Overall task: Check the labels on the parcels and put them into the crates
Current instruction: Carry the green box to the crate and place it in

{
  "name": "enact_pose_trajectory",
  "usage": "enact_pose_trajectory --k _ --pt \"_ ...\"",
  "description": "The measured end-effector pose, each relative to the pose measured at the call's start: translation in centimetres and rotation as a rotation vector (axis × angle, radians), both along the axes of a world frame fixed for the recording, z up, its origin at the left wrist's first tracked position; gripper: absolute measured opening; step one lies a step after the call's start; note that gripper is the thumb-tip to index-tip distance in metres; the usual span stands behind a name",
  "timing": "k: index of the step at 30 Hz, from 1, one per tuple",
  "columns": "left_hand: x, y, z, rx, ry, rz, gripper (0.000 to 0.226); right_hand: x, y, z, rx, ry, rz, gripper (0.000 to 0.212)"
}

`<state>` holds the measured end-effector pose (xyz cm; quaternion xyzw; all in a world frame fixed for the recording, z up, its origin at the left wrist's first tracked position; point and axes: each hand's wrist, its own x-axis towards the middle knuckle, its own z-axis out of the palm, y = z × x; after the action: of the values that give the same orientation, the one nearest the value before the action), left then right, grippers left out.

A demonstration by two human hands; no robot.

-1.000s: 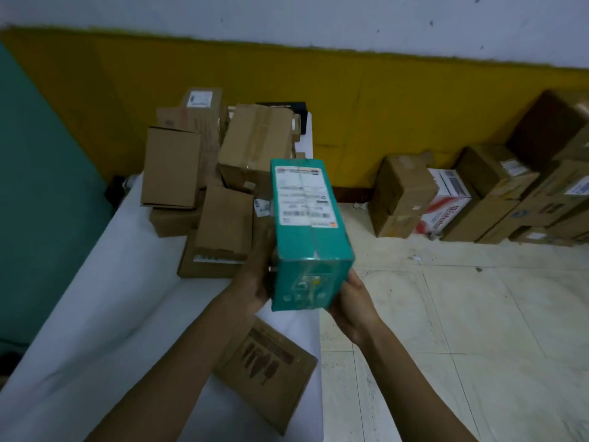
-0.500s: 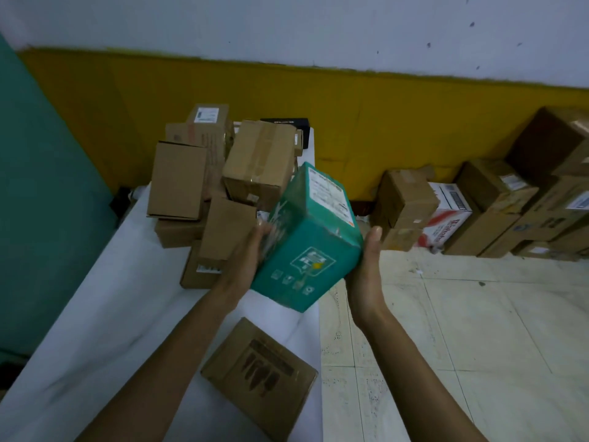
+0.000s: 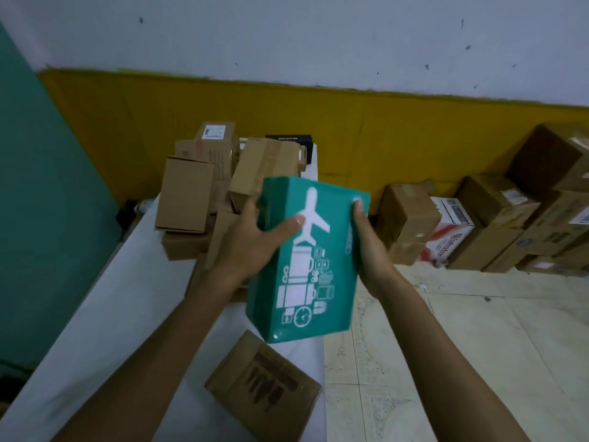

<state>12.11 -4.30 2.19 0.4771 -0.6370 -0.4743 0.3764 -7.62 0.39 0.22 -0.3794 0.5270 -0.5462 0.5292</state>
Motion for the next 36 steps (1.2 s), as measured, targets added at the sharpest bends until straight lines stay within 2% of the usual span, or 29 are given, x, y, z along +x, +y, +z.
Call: enact_pose_trajectory --k 2,3,5,6,8,10,13,15,17,19,21,24,26,28,30,31,36 --pt "0.4 -1.2 0.0 0.175 0.149 -0.022 0.072 -0.1 0.7 -0.7 0.025 -0.149 0.149 0.055" --pt "0.6 -1.7 -0.1 0.228 0.195 -0.038 0.058 -0.2 1.0 -1.0 0.025 -0.208 0.206 0.056" --pt "1.1 -2.3 -0.8 0.304 0.255 0.001 0.034 0.1 1.3 -1.3 0.026 -0.128 0.197 0.06" --pt "1.4 -2.3 -1.3 0.278 0.219 0.044 0.031 0.7 1.3 -1.2 0.04 -0.042 0.11 0.064" --pt "1.6 -1.9 -2.4 0.201 0.091 0.072 0.041 2.6 1.1 -1.0 0.077 0.061 -0.161 0.072" --pt "0.8 -0.1 -3.9 0.19 0.072 -0.099 0.058 4.4 1.0 -1.1 0.037 0.151 -0.363 0.078" --pt "0.2 1.7 -5.0 0.204 0.033 -0.317 0.094 6.1 1.2 -0.6 -0.062 0.181 -0.375 0.069" --pt "0.8 1.5 -4.8 0.219 0.067 -0.316 0.102 6.5 1.5 -0.1 -0.067 0.144 -0.282 0.062" --pt "1.7 1.1 -4.3 0.234 0.238 -0.275 0.09 6.7 1.6 0.4 -0.063 0.082 -0.217 0.061" --pt "2.5 0.8 -3.8 0.236 0.418 -0.221 0.064 7.0 1.9 0.7 -0.06 0.034 -0.157 0.055" --pt "3.2 0.4 -3.2 0.23 0.498 -0.187 0.054 7.6 2.3 0.9 -0.031 0.041 -0.063 0.05" --pt "3.8 0.0 -2.7 0.127 0.497 -0.168 0.056 8.6 3.0 0.8 0.115 0.099 0.051 0.044" --pt "3.8 0.1 -2.4 0.068 0.515 -0.182 0.058 9.0 3.4 0.5 0.18 -0.007 0.094 0.047" --pt "3.6 0.4 -2.2 0.028 0.535 -0.201 0.066 9.2 3.7 0.1 0.169 -0.125 0.129 0.064" --pt "3.5 0.8 -2.1 0.023 0.539 -0.215 0.068 9.3 3.9 -0.2 0.079 -0.137 0.121 0.085" --pt "3.5 1.0 -2.0 0.027 0.531 -0.226 0.066 9.3 3.9 -0.3 0.027 -0.136 0.097 0.087" --pt "2.9 2.1 -1.7 0.118 0.455 -0.27 0.058 8.8 4.2 -0.4 -0.143 -0.172 -0.027 0.063"
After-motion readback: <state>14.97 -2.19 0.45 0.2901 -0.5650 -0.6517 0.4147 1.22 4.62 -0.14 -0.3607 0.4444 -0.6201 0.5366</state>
